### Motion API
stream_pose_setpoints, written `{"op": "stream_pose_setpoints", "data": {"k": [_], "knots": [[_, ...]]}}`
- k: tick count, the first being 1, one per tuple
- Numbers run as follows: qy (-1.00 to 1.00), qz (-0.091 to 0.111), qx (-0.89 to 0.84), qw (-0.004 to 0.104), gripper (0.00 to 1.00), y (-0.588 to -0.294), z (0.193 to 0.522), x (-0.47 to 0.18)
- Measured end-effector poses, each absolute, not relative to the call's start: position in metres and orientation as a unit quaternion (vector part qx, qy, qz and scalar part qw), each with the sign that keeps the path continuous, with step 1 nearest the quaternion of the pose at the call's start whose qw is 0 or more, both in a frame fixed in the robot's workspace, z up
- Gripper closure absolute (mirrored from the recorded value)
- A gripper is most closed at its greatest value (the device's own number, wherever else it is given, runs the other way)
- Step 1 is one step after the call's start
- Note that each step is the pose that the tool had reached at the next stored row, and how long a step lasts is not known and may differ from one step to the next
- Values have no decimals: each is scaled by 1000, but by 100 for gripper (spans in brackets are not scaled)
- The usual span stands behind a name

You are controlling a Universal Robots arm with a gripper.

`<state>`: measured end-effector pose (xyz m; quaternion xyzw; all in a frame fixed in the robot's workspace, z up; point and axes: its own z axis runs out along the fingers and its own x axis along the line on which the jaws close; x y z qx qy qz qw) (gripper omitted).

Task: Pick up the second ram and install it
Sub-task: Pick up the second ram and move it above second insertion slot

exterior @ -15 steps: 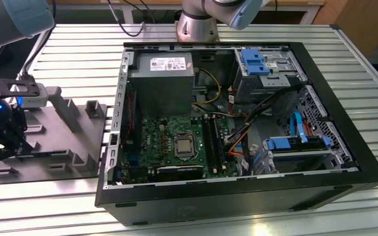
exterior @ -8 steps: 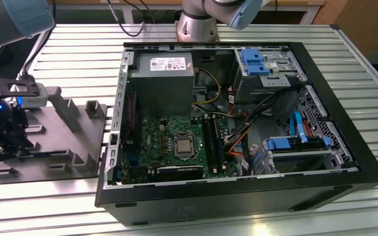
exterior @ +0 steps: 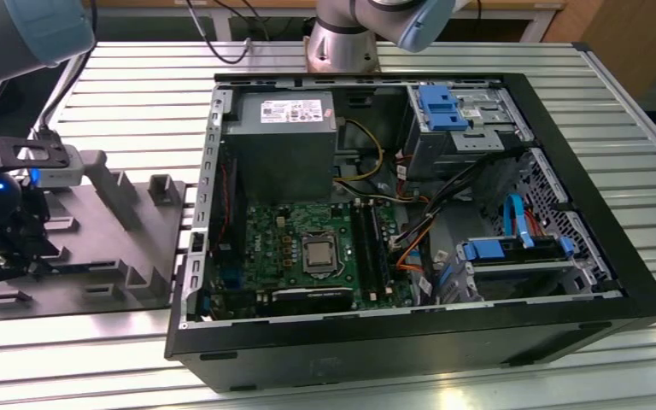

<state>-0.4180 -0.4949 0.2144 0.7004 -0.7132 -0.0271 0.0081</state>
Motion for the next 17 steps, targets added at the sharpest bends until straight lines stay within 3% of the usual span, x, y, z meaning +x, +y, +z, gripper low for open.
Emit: {"op": "stream_pose_setpoints", "data": {"k": [17], "knots": [[-687, -29, 726, 7, 70, -495, 204, -419]]}}
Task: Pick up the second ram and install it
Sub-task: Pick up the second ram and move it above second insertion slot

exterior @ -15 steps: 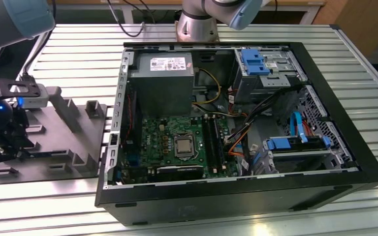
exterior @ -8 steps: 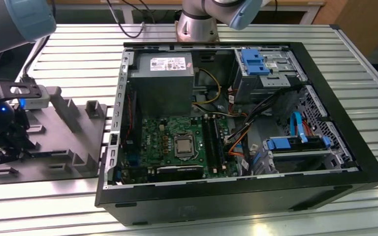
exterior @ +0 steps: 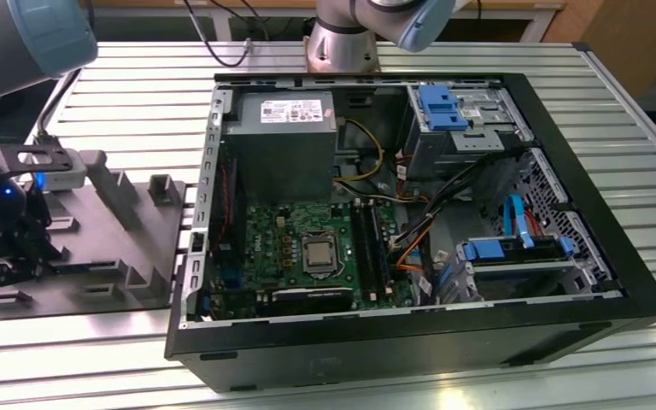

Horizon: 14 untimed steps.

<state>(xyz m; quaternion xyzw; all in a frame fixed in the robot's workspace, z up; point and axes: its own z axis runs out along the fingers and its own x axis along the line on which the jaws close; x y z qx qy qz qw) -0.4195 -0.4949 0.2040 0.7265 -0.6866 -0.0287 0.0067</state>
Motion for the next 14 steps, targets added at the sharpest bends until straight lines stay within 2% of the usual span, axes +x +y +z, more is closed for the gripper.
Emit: {"op": "stream_pose_setpoints", "data": {"k": [14], "knots": [[-684, -30, 728, 6, 70, -495, 198, -421]]}}
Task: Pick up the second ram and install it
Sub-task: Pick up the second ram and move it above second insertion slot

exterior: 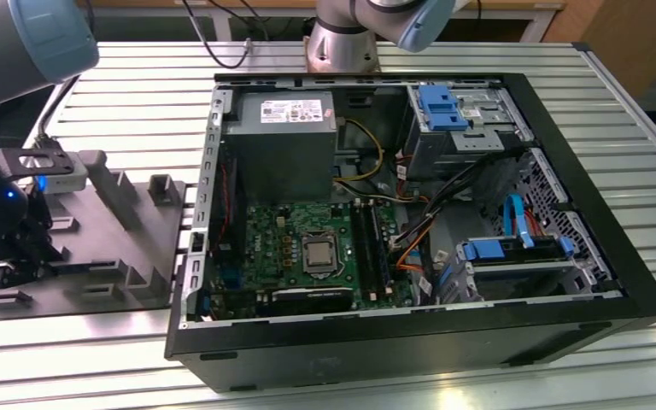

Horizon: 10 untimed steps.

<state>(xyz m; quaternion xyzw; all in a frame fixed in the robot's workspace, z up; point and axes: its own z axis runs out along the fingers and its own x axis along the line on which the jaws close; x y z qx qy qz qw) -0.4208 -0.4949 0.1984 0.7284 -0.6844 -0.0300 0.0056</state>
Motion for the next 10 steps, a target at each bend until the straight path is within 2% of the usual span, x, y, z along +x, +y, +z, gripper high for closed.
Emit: {"op": "stream_pose_setpoints", "data": {"k": [10], "knots": [[-684, -30, 728, 6, 70, -495, 200, -421]]}}
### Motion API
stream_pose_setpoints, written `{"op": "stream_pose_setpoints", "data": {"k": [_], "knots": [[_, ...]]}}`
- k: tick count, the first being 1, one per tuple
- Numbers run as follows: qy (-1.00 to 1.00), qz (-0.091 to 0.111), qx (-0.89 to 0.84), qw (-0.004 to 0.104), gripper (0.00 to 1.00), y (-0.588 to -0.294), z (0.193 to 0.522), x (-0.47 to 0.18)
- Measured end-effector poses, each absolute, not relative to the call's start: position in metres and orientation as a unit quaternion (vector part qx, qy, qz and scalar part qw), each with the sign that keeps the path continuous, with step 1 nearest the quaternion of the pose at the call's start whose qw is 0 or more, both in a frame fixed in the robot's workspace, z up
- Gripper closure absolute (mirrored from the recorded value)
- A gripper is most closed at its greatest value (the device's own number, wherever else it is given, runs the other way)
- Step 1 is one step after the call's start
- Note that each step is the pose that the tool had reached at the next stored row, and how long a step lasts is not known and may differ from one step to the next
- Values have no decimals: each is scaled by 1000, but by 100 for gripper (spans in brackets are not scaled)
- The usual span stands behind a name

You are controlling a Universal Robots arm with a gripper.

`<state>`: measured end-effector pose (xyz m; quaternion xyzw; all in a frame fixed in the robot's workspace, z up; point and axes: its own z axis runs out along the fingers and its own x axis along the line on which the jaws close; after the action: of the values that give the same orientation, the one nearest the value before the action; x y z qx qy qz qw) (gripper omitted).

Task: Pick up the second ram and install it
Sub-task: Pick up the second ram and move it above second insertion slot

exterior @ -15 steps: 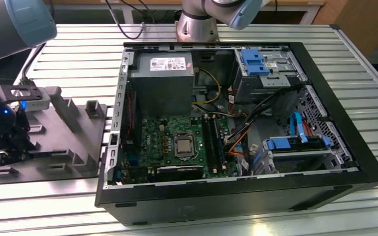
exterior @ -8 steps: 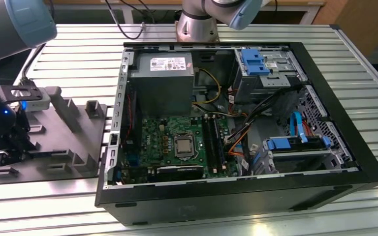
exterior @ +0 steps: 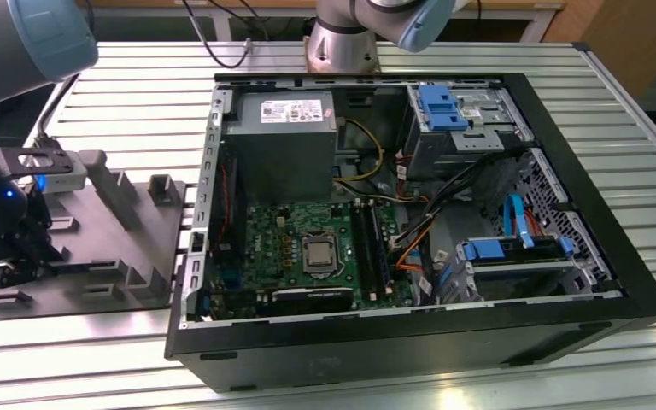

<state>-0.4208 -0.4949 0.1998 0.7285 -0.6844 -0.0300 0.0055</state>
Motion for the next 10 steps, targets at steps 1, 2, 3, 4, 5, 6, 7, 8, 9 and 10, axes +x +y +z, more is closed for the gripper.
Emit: {"op": "stream_pose_setpoints", "data": {"k": [1, 2, 3, 4, 5, 6, 7, 8, 9, 10], "knots": [[-684, -30, 728, 6, 70, -495, 200, -421], [-684, -30, 728, 6, 70, -495, 200, -421], [-684, -30, 728, 6, 71, -495, 200, -421], [-684, -30, 728, 6, 71, -495, 200, -421], [-684, -30, 728, 6, 78, -495, 200, -421], [-684, -30, 728, 6, 78, -495, 200, -421], [-684, -30, 728, 6, 78, -495, 200, -421], [-684, -30, 728, 6, 78, -495, 201, -421], [-684, -30, 728, 6, 78, -495, 201, -421], [-684, -30, 728, 6, 78, -495, 201, -421]]}}
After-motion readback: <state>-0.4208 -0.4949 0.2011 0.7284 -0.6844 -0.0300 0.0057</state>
